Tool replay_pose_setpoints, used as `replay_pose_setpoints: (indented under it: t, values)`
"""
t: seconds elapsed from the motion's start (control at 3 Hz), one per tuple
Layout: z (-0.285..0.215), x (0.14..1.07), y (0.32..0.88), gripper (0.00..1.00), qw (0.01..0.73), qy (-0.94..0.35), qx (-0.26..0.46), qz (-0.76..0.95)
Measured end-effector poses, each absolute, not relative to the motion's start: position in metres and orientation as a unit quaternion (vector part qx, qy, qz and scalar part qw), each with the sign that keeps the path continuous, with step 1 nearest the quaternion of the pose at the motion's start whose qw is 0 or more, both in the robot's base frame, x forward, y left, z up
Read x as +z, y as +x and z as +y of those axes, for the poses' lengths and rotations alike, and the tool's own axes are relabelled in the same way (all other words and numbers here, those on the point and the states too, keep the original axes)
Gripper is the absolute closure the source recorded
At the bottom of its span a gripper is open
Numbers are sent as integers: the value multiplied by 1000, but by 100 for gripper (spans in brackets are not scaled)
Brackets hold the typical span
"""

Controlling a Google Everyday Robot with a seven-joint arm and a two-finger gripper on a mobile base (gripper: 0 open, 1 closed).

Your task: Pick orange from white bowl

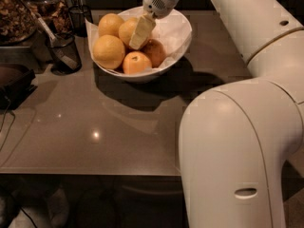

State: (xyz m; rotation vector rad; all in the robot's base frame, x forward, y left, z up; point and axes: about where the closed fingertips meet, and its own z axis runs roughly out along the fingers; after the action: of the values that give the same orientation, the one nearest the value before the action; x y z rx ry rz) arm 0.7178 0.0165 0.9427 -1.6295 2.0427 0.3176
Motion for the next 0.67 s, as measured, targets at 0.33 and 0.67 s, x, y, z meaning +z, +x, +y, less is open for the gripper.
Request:
replay_pose_setpoints:
  t: [0.33, 0.67]
  values:
    - [18, 945, 720, 52, 254, -600, 118, 749]
    - [19, 946, 721, 75, 255, -601, 119, 748]
